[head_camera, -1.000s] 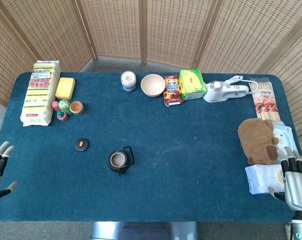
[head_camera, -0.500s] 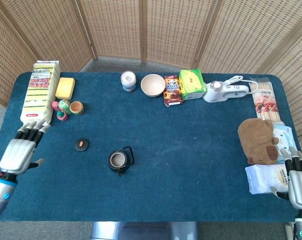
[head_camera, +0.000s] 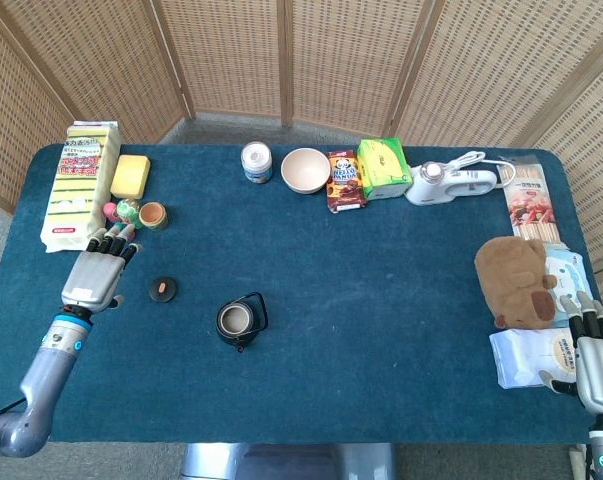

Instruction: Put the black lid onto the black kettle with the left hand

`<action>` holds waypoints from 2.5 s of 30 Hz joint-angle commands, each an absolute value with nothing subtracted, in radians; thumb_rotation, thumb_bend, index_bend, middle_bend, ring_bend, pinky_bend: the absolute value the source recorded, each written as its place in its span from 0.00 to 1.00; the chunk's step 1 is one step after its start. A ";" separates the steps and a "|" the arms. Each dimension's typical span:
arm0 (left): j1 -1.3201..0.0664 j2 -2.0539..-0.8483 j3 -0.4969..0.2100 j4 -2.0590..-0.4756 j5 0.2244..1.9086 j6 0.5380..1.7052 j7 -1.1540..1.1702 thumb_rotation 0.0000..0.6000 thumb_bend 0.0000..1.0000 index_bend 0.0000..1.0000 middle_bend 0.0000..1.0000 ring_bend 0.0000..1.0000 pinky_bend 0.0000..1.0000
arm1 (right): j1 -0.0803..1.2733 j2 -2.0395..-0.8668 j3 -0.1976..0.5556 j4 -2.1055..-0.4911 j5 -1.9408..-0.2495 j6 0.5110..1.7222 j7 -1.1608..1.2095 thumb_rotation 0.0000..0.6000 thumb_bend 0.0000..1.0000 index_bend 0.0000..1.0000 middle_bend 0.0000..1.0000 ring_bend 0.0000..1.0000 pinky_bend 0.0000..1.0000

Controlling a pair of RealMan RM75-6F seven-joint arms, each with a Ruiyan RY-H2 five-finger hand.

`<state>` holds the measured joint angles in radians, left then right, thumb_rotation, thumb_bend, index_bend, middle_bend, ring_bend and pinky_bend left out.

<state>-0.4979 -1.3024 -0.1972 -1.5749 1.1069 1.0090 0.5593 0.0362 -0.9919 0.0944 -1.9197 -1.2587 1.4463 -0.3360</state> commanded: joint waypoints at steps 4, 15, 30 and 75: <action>-0.557 -1.372 -0.186 -1.535 1.029 0.979 0.650 1.00 0.10 0.21 0.00 0.00 0.07 | 0.038 -0.986 0.096 -1.922 -1.251 1.442 -0.322 1.00 0.11 0.05 0.00 0.00 0.00; -0.605 -1.457 -0.152 -1.483 0.938 0.982 0.753 1.00 0.11 0.21 0.00 0.00 0.07 | 0.038 -0.969 0.096 -1.927 -1.245 1.438 -0.290 1.00 0.11 0.05 0.00 0.00 0.00; -0.644 -1.515 -0.121 -1.446 0.876 0.995 0.796 1.00 0.11 0.21 0.00 0.00 0.07 | 0.042 -0.958 0.098 -1.927 -1.234 1.433 -0.262 1.00 0.11 0.05 0.00 0.00 0.00; -0.675 -1.552 -0.094 -1.437 0.836 1.064 0.794 1.00 0.19 0.42 0.00 0.00 0.07 | 0.039 -0.961 0.088 -1.905 -1.282 1.452 -0.210 1.00 0.11 0.06 0.00 0.00 0.00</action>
